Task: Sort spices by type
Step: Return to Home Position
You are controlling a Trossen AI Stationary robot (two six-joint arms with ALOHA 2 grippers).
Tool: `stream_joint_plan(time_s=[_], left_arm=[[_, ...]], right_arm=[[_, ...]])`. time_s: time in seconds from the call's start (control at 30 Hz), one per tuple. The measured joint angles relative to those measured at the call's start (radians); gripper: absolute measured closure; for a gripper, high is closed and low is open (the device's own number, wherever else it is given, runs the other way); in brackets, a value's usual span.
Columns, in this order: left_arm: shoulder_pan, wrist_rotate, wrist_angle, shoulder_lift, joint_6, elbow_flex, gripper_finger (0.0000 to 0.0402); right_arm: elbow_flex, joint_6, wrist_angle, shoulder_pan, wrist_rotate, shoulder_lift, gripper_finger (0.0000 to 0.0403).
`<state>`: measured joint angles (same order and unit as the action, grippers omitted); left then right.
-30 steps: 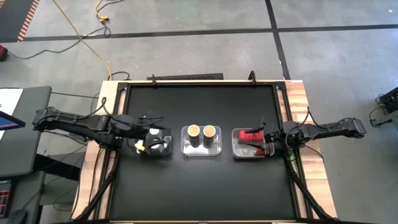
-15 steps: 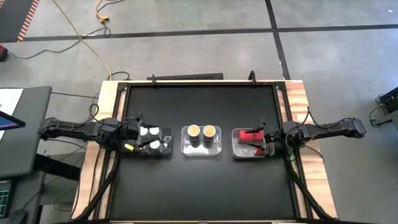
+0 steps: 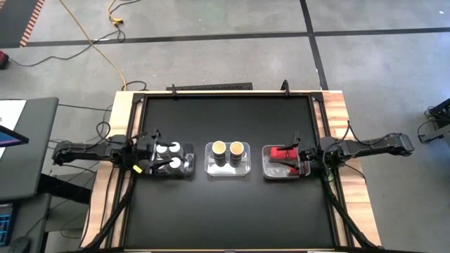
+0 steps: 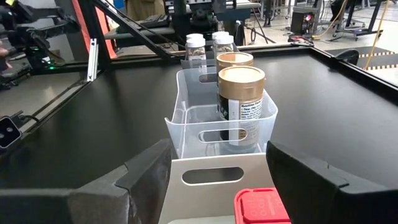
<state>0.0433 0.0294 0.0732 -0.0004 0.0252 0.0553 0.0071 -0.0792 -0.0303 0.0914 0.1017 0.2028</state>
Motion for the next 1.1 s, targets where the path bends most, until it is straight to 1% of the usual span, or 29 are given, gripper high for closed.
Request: stream_joint_plan(time_s=[0.07,0.23,0.3,0.73,0.83,1.1], left_arm=[[0.0,-0.003,0.021,0.006,0.001,-0.008,0.012],[0.0,-0.004,0.157,0.001,0.016,-0.044,0.012],[0.0,-0.004,0.153,0.005,0.021,-0.044,0.012],[0.0,-0.005,-0.002,0.004,0.031,-0.046,0.012],[0.0,0.013,-0.039,0.004,0.034,-0.047,0.012],[0.0,0.026,-0.037,0.007,0.045,-0.047,0.012]], right_arm=[[0.0,0.0,0.0,0.0,0.0,0.0,0.0111],[0.0,0.0,-0.005,0.0,0.0,0.0,0.0111],[0.0,0.0,-0.005,0.0,0.0,0.0,0.0111],[0.0,0.0,-0.006,0.0,0.001,0.0,0.0111],[0.0,0.0,-0.006,0.0,0.001,0.0,0.0111],[0.0,0.0,-0.006,0.0,0.0,0.0,0.0111]])
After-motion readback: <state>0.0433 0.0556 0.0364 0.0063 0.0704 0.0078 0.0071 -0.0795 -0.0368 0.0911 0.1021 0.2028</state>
